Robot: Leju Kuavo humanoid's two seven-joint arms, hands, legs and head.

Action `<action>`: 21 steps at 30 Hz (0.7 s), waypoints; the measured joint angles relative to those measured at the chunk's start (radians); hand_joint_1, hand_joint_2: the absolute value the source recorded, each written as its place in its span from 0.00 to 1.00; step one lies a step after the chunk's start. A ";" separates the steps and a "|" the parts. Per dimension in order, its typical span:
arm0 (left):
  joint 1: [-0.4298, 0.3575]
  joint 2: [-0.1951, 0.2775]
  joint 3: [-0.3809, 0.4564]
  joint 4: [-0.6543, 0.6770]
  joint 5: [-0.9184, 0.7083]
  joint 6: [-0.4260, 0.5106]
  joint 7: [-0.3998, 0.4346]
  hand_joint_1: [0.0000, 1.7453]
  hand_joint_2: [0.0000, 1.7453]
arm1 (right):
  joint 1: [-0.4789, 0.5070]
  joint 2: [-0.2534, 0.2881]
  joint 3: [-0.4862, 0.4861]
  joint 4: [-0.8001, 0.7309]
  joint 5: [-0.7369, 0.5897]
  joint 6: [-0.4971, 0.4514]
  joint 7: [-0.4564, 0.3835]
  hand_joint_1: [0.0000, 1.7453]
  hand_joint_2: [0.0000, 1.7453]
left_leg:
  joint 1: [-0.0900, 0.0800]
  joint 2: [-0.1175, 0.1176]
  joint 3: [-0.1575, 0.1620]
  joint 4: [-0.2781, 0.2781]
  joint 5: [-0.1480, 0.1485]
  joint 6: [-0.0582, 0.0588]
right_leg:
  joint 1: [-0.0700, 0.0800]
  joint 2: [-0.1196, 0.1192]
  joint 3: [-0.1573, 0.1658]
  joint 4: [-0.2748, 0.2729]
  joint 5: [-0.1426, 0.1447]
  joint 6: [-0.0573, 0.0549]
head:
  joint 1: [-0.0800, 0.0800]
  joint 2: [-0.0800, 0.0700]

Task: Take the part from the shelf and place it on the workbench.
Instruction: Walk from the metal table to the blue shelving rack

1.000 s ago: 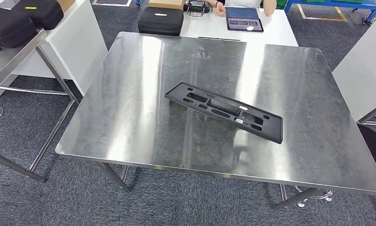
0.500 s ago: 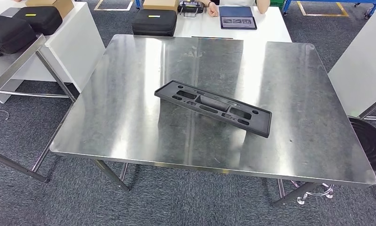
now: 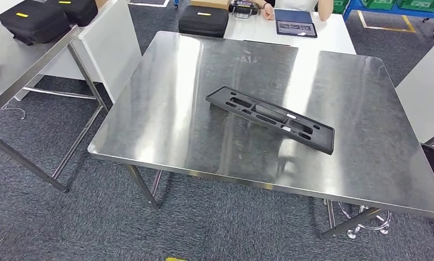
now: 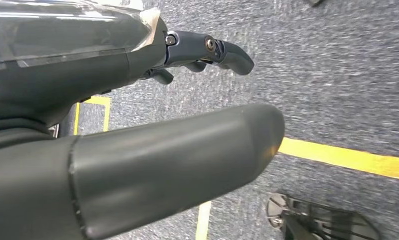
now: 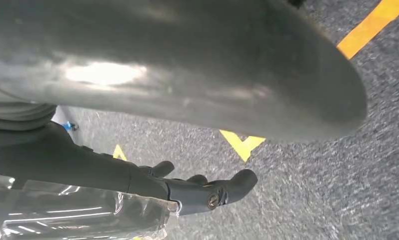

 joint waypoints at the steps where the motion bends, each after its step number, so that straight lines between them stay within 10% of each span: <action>1: 0.000 0.000 0.000 0.000 -0.003 0.000 -0.002 0.00 0.00 | 0.000 -0.001 0.000 0.000 0.000 0.001 0.001 0.00 0.00 | -0.003 -0.007 -0.013 0.001 0.010 0.001 | 0.002 0.002 0.000 0.038 -0.015 0.002 | 0.000 0.000; 4: -0.004 0.000 0.000 0.000 -0.008 -0.002 0.000 0.00 0.00 | -0.001 -0.001 0.001 0.001 0.002 0.001 0.008 0.00 0.00 | -0.009 -0.035 -0.038 0.002 0.038 -0.002 | 0.011 0.025 0.112 -0.078 0.025 0.013 | -0.001 0.000; 6: -0.009 -0.003 0.000 0.000 -0.011 -0.005 0.008 0.00 0.00 | -0.001 -0.004 0.001 0.002 0.003 0.001 0.011 0.00 0.00 | -0.014 -0.054 -0.051 0.002 0.056 -0.009 | 0.015 0.073 0.212 -0.229 0.044 0.001 | -0.002 0.000; 8: -0.010 -0.005 0.000 -0.001 -0.013 -0.008 0.013 0.00 0.00 | 0.000 -0.006 0.001 0.004 0.004 0.001 0.012 0.00 0.00 | -0.014 -0.074 -0.061 0.000 0.075 -0.020 | 0.020 0.095 0.243 -0.288 0.044 -0.009 | -0.002 0.000; 11: -0.004 -0.006 0.000 0.001 -0.013 -0.008 0.016 0.00 0.00 | -0.001 -0.005 0.001 0.007 0.004 0.001 0.014 0.00 0.00 | -0.012 -0.081 -0.081 0.012 0.070 -0.037 | 0.012 0.056 0.225 -0.293 0.066 -0.024 | -0.002 0.000; 16: -0.002 -0.006 0.000 0.002 -0.014 -0.009 0.023 0.00 0.00 | 0.004 -0.002 0.001 0.009 0.004 0.001 0.016 0.00 0.00 | 0.010 0.004 -0.151 0.267 -0.108 -0.071 | 0.003 -0.026 0.184 -0.293 0.100 -0.039 | -0.006 0.000; 18: 0.000 -0.006 0.000 0.002 -0.014 -0.009 0.024 0.00 0.00 | 0.004 -0.002 0.001 0.009 0.005 0.001 0.016 0.00 0.00 | 0.025 0.015 -0.121 0.276 -0.074 -0.086 | -0.001 -0.056 0.167 -0.283 0.109 -0.030 | -0.007 0.000; 21: -0.001 -0.006 0.000 0.001 -0.014 -0.009 0.024 0.00 0.00 | 0.000 -0.004 0.002 0.010 0.008 0.003 0.016 0.00 0.00 | 0.034 0.068 0.010 0.098 -0.026 -0.102 | -0.002 -0.089 0.143 -0.255 0.114 -0.017 | -0.009 0.000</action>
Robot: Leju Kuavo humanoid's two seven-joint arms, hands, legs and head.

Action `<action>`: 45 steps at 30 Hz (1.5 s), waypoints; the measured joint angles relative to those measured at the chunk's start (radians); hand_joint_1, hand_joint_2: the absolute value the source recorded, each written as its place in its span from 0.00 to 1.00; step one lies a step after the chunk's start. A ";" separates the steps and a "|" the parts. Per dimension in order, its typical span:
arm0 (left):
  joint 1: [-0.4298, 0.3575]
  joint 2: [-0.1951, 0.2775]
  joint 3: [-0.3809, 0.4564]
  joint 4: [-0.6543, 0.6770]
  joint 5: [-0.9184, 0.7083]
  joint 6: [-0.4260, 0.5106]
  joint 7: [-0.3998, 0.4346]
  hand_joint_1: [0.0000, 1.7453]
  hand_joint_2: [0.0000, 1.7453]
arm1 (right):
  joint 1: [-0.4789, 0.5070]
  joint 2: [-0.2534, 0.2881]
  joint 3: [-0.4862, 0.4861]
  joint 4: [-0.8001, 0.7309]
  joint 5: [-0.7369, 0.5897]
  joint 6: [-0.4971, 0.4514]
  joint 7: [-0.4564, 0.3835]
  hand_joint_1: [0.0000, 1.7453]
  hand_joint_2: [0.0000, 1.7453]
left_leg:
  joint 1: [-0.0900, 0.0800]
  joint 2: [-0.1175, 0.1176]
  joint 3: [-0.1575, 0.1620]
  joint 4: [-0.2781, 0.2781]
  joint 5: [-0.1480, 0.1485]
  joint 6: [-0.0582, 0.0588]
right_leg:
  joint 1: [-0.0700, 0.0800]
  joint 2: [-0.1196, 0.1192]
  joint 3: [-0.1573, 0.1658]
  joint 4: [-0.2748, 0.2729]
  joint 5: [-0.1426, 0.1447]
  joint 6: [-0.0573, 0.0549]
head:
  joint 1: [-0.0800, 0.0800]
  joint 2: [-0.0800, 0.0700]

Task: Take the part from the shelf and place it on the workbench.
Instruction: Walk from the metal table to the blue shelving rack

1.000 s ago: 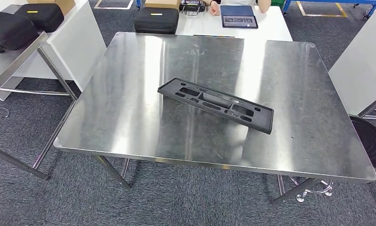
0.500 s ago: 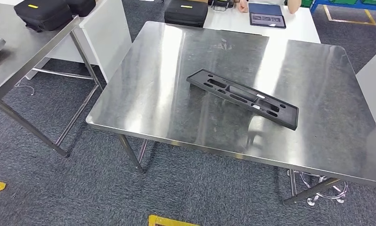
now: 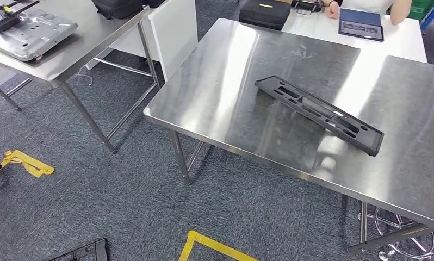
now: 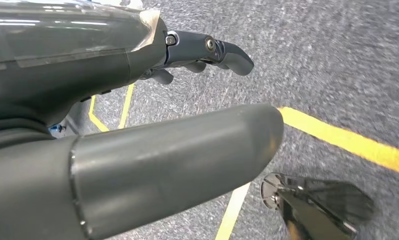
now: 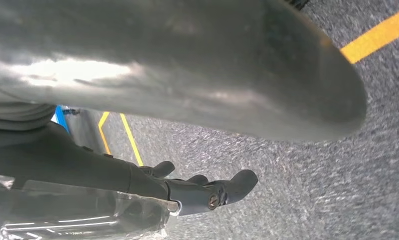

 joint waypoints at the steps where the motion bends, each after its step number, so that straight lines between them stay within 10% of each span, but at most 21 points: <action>1: -0.001 0.000 0.000 -0.001 0.000 0.000 -0.001 0.00 0.00 | -0.001 -0.002 0.000 0.001 0.002 0.001 0.000 0.00 0.00 | -0.003 0.015 0.024 -0.044 -0.004 0.001 | 0.003 -0.010 -0.006 0.008 0.002 0.006 | 0.000 0.000; 5: -0.002 0.003 0.000 -0.001 0.000 0.001 -0.003 0.00 0.00 | -0.004 -0.003 0.002 0.004 0.008 0.006 0.000 0.00 0.00 | -0.014 -0.009 0.002 -0.078 0.002 0.048 | 0.005 -0.024 -0.025 0.025 0.002 0.036 | 0.000 0.000; 10: -0.004 0.003 0.000 0.000 0.000 0.001 -0.003 0.00 0.00 | 0.002 -0.008 0.003 0.006 0.013 0.010 0.000 0.00 0.00 | -0.025 -0.064 -0.067 -0.082 0.065 0.091 | 0.010 0.091 -0.096 0.271 -0.171 0.008 | 0.002 0.000; 12: -0.004 0.003 0.000 0.000 0.000 0.001 -0.003 0.00 0.00 | 0.002 -0.010 0.006 0.006 0.016 0.011 -0.001 0.00 0.00 | -0.030 -0.089 -0.095 -0.081 0.091 0.090 | 0.015 0.098 -0.068 0.284 -0.162 0.017 | 0.002 0.000; 17: -0.005 0.001 0.000 -0.001 0.002 0.003 -0.003 0.00 0.00 | -0.002 -0.015 0.013 0.006 0.022 0.017 -0.005 0.00 0.00 | -0.035 -0.149 -0.147 -0.086 0.161 0.070 | 0.027 0.182 0.135 -0.024 -0.109 0.003 | 0.001 0.000; 20: 0.000 0.002 0.000 0.001 0.002 0.003 -0.004 0.00 0.00 | -0.004 -0.015 0.018 0.007 0.023 0.018 -0.006 0.00 0.00 | -0.034 -0.165 -0.158 -0.096 0.184 0.053 | 0.023 0.158 0.121 -0.035 -0.089 -0.009 | -0.002 0.000; 24: 0.003 0.002 0.000 0.003 0.004 0.003 -0.004 0.00 0.00 | 0.002 -0.015 0.023 0.009 0.024 0.019 -0.007 0.00 0.00 | -0.025 -0.073 -0.193 0.074 -0.007 0.037 | 0.015 0.091 0.079 -0.036 -0.042 -0.032 | -0.011 0.000; 26: 0.002 0.000 0.000 0.003 0.005 0.003 -0.004 0.00 0.00 | 0.004 -0.016 0.024 0.009 0.025 0.019 -0.007 0.00 0.00 | -0.012 -0.060 -0.195 0.185 -0.039 0.022 | 0.016 0.055 0.050 -0.034 -0.021 -0.028 | -0.014 0.000; 28: 0.001 0.000 0.000 0.003 0.005 0.002 -0.004 0.00 0.00 | 0.001 -0.017 0.025 0.009 0.027 0.019 -0.008 0.00 0.00 | 0.003 -0.050 -0.148 0.194 0.013 0.008 | 0.014 0.023 0.018 -0.029 -0.001 -0.018 | -0.022 0.000; 30: -0.003 -0.002 0.000 -0.001 0.006 0.002 -0.003 0.00 0.00 | -0.003 -0.021 0.027 0.009 0.029 0.019 -0.007 0.00 0.00 | 0.013 -0.013 -0.033 0.081 0.025 -0.003 | 0.014 0.000 -0.011 -0.012 0.013 -0.006 | -0.030 0.000; 33: -0.012 -0.003 0.000 -0.006 0.006 0.003 -0.003 0.00 0.00 | -0.008 -0.024 0.028 0.012 0.031 0.019 -0.006 0.00 0.00 | -0.003 0.017 0.072 -0.081 -0.036 0.011 | 0.013 -0.033 -0.033 0.012 0.030 0.019 | -0.036 0.000; 36: -0.009 -0.001 0.000 -0.004 0.007 0.003 -0.002 0.00 0.00 | -0.012 -0.022 0.029 0.015 0.032 0.019 -0.006 0.00 0.00 | -0.014 -0.010 0.041 -0.094 -0.023 0.052 | 0.005 -0.010 -0.048 0.033 0.018 0.040 | -0.035 0.000; 39: -0.008 0.000 0.000 -0.002 0.007 0.015 -0.011 0.00 0.00 | -0.002 -0.020 0.029 0.019 0.032 0.019 -0.003 0.00 0.00 | -0.021 -0.041 -0.004 -0.096 0.012 0.082 | 0.007 0.078 -0.097 0.177 -0.100 0.018 | -0.033 0.000; 41: -0.007 0.000 0.000 -0.002 0.003 0.021 -0.020 0.00 0.00 | 0.003 -0.021 0.030 0.020 0.032 0.019 -0.002 0.00 0.00 | -0.030 -0.068 -0.037 -0.095 0.039 0.087 | 0.012 0.094 -0.118 0.289 -0.142 0.014 | -0.033 0.000; 43: -0.005 0.000 0.000 -0.002 0.001 0.022 -0.021 0.00 0.00 | 0.003 -0.021 0.030 0.020 0.032 0.019 -0.002 0.00 0.00 | -0.034 -0.094 -0.062 -0.094 0.065 0.086 | 0.018 0.101 -0.082 0.281 -0.113 0.024 | -0.033 0.000; 45: -0.005 0.000 0.000 -0.002 -0.001 0.022 -0.021 0.00 0.00 | 0.002 -0.021 0.031 0.020 0.032 0.019 -0.002 0.00 0.00 | -0.035 -0.119 -0.082 -0.093 0.088 0.080 | 0.022 0.138 0.018 0.142 -0.076 0.023 | -0.033 0.000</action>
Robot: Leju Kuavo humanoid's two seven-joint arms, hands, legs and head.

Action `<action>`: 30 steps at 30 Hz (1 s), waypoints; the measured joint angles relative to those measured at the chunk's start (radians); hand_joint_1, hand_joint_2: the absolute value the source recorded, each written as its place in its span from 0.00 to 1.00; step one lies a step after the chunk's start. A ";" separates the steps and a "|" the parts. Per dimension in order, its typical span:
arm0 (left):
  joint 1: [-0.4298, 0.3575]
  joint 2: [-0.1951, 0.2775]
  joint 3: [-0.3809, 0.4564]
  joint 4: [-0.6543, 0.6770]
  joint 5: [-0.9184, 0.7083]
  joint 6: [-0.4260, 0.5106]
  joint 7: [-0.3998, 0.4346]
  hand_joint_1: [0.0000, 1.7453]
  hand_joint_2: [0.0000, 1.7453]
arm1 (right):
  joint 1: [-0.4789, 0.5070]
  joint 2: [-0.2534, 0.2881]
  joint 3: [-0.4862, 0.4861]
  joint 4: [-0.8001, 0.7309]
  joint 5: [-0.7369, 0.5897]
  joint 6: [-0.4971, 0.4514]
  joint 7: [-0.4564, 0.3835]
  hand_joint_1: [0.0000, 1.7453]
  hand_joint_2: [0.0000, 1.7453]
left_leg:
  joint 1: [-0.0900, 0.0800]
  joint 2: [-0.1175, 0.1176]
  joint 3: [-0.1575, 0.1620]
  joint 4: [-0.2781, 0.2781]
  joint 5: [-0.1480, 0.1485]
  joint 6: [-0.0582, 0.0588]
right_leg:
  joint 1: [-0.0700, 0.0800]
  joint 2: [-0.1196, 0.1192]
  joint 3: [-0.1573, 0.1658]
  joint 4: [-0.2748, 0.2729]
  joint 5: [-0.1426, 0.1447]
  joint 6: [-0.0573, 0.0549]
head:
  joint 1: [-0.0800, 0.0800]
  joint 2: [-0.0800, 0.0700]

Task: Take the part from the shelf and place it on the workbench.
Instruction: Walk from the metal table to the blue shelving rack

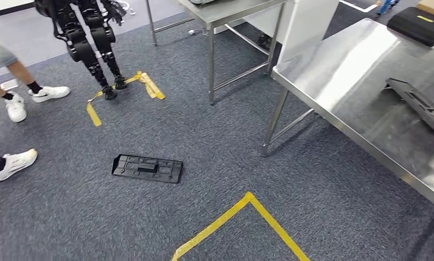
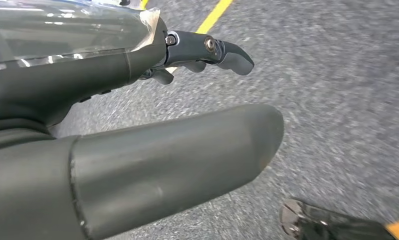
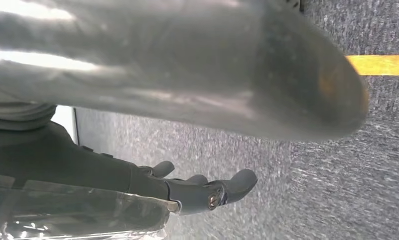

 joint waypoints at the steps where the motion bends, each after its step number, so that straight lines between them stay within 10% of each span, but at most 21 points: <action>1: 0.000 0.000 0.000 0.000 -0.001 -0.001 0.000 0.00 0.00 | 0.000 0.000 0.000 0.000 0.000 0.000 0.000 0.00 0.00 | -0.001 -0.012 -0.009 0.001 0.011 -0.004 | 0.001 0.024 0.050 -0.080 0.002 -0.006 | 0.000 0.000; 3: -0.001 -0.001 0.000 0.000 -0.004 -0.003 0.000 0.00 0.00 | -0.001 -0.001 0.000 0.000 0.001 0.000 0.000 0.00 0.00 | -0.003 -0.033 -0.019 -0.001 0.031 -0.015 | 0.006 0.050 0.099 -0.170 -0.012 -0.019 | -0.001 0.000; 6: 0.002 0.000 -0.001 0.001 -0.007 -0.004 0.001 0.00 0.00 | -0.001 0.002 0.001 0.001 0.002 0.000 -0.001 0.00 0.00 | -0.002 -0.043 -0.032 0.005 0.036 -0.032 | -0.001 0.014 0.094 -0.183 -0.002 -0.037 | -0.002 0.000; 10: 0.003 0.000 -0.002 0.002 -0.008 -0.004 0.004 0.00 0.00 | 0.006 0.005 0.002 0.001 0.003 0.001 -0.004 0.00 0.00 | 0.005 0.047 -0.108 0.212 -0.120 -0.051 | -0.006 -0.050 0.075 -0.185 0.019 -0.057 | -0.009 0.000; 12: 0.004 0.000 -0.002 0.002 -0.008 -0.004 0.004 0.00 0.00 | 0.010 0.005 0.002 0.001 0.003 0.003 -0.004 0.00 0.00 | 0.015 0.060 -0.119 0.292 -0.140 -0.063 | -0.006 -0.084 0.067 -0.184 0.024 -0.053 | -0.010 0.000; 17: 0.006 0.000 -0.004 0.001 -0.009 -0.007 0.005 0.00 0.00 | 0.004 0.004 0.006 0.002 0.008 0.014 -0.008 0.00 0.00 | 0.025 0.130 0.078 0.031 -0.064 -0.067 | -0.003 -0.143 0.066 -0.172 0.019 -0.033 | -0.009 0.000; 20: 0.006 0.001 -0.004 0.001 -0.010 -0.007 0.005 0.00 0.00 | -0.001 0.005 0.011 0.002 0.010 0.015 -0.009 0.00 0.00 | 0.011 0.119 0.079 0.006 -0.065 -0.038 | 0.001 -0.167 0.072 -0.170 0.018 -0.013 | -0.007 0.000; 23: 0.006 0.002 -0.004 0.001 -0.010 -0.007 0.006 0.00 0.00 | -0.004 0.007 0.015 0.002 0.010 0.015 -0.009 0.00 0.00 | 0.014 0.089 0.073 -0.011 -0.052 -0.013 | -0.005 -0.103 0.033 -0.098 -0.026 -0.009 | -0.006 0.000; 27: 0.005 0.002 -0.005 0.001 -0.010 -0.009 0.008 0.00 0.00 | 0.005 0.007 0.015 0.003 0.010 0.014 -0.009 0.00 0.00 | 0.009 0.039 0.061 -0.012 -0.042 -0.002 | -0.009 -0.043 -0.089 0.140 -0.107 -0.016 | -0.005 0.000; 30: 0.006 0.001 -0.005 0.001 -0.010 -0.010 0.009 0.00 0.00 | 0.006 0.008 0.017 0.003 0.011 0.014 -0.011 0.00 0.00 | 0.008 -0.003 0.061 -0.010 -0.037 -0.007 | -0.014 -0.022 -0.036 0.003 -0.027 0.012 | -0.005 0.000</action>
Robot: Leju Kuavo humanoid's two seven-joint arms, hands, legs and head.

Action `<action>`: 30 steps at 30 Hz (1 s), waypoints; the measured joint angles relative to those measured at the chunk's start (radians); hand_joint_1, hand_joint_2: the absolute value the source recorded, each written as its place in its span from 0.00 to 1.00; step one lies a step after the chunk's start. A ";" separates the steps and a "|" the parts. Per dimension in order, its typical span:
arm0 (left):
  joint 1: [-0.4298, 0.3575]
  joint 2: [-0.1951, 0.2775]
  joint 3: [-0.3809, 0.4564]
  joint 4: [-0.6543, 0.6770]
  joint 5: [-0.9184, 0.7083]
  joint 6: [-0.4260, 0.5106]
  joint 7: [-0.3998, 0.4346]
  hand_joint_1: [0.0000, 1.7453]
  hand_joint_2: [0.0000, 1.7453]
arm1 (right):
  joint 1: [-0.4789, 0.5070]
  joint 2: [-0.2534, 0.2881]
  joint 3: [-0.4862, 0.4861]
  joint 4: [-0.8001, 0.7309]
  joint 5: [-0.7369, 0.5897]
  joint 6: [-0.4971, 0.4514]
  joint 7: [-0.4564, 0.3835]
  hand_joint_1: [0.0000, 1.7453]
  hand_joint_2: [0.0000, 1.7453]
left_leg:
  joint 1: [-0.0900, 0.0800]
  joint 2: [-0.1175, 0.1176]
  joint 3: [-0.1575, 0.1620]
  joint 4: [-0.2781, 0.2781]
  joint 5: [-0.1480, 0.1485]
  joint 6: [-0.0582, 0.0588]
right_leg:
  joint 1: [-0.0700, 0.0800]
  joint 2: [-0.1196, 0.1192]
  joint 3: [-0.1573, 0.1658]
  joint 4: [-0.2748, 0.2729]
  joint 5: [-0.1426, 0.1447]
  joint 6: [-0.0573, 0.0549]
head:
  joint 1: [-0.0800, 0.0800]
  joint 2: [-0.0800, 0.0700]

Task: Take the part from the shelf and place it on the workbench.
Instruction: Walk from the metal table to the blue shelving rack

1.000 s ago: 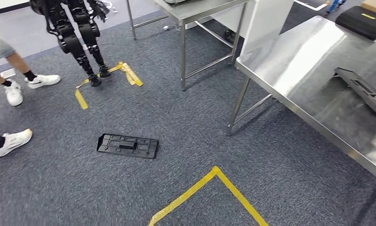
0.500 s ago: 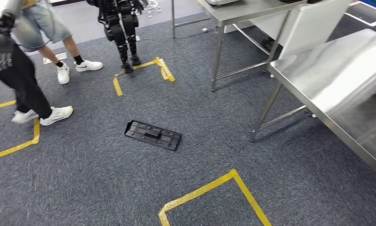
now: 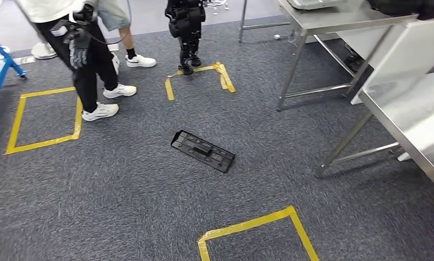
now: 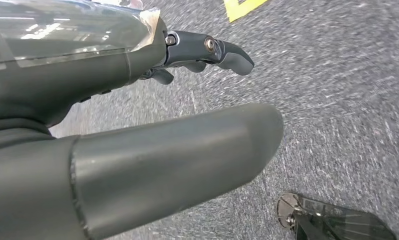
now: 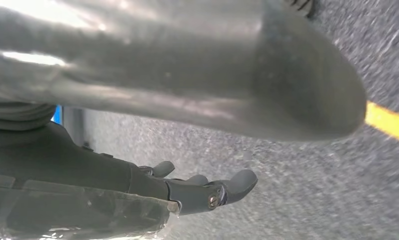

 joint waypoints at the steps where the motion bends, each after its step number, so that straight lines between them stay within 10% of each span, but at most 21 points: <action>1: -0.001 0.000 0.000 0.000 0.000 0.000 0.000 0.00 0.00 | 0.000 0.000 0.001 0.000 0.001 0.000 -0.002 0.00 0.00 | -0.002 -0.013 -0.001 0.002 0.001 -0.004 | -0.002 0.019 0.030 -0.072 0.029 0.005 | 0.000 0.000; 6: 0.003 0.000 0.000 0.000 0.000 -0.001 0.001 0.00 0.00 | -0.003 0.000 0.004 0.000 0.002 0.000 -0.006 0.00 0.00 | -0.001 -0.044 -0.019 0.009 0.010 -0.030 | 0.000 0.018 0.060 -0.153 0.067 -0.022 | -0.001 0.000; 10: 0.003 -0.001 -0.002 0.000 0.000 -0.001 0.002 0.00 0.00 | -0.001 0.000 0.004 0.000 0.002 0.000 -0.008 0.00 0.00 | 0.000 0.048 -0.102 0.187 -0.101 -0.044 | -0.001 -0.031 0.056 -0.157 0.076 -0.047 | -0.006 0.000; 13: 0.005 -0.002 -0.005 0.000 0.000 -0.001 0.002 0.00 0.00 | 0.002 -0.001 0.004 0.000 0.002 0.000 -0.008 0.00 0.00 | 0.005 0.064 -0.147 0.297 -0.133 -0.050 | 0.004 -0.074 0.048 -0.156 0.074 -0.049 | -0.006 0.000; 19: 0.000 -0.002 -0.006 -0.001 0.000 -0.002 0.003 0.00 0.00 | -0.002 -0.002 0.005 0.000 0.003 0.001 -0.010 0.00 0.00 | -0.004 0.151 0.012 0.018 -0.028 -0.034 | 0.019 -0.139 0.064 -0.153 0.062 -0.034 | -0.002 0.000; 21: 0.000 -0.002 -0.006 -0.001 -0.001 -0.002 0.003 0.00 0.00 | -0.006 -0.002 0.006 0.000 0.004 0.002 -0.012 0.00 0.00 | -0.006 0.125 0.007 0.013 -0.021 -0.020 | 0.017 -0.148 0.069 -0.152 0.059 -0.025 | 0.000 0.000; 23: -0.001 -0.002 -0.006 -0.001 -0.002 -0.002 0.003 0.00 0.00 | -0.008 -0.002 0.008 0.001 0.005 0.003 -0.015 0.00 0.00 | -0.003 0.102 0.005 0.006 -0.011 -0.004 | 0.013 -0.100 0.049 -0.109 0.032 -0.022 | 0.001 0.000; 27: -0.004 -0.001 -0.006 -0.001 -0.005 -0.002 0.003 0.00 0.00 | 0.002 -0.004 0.008 0.002 0.005 0.004 -0.019 0.00 0.00 | -0.005 0.044 -0.008 0.005 0.000 0.008 | 0.007 -0.022 -0.069 0.134 -0.065 -0.029 | 0.003 0.000; 30: -0.003 -0.001 -0.007 -0.001 -0.007 -0.002 0.003 0.00 0.00 | 0.003 -0.007 0.008 0.002 0.005 0.005 -0.023 0.00 0.00 | -0.004 -0.003 -0.009 0.006 0.005 0.003 | 0.003 -0.007 -0.033 0.047 -0.009 -0.001 | 0.003 0.000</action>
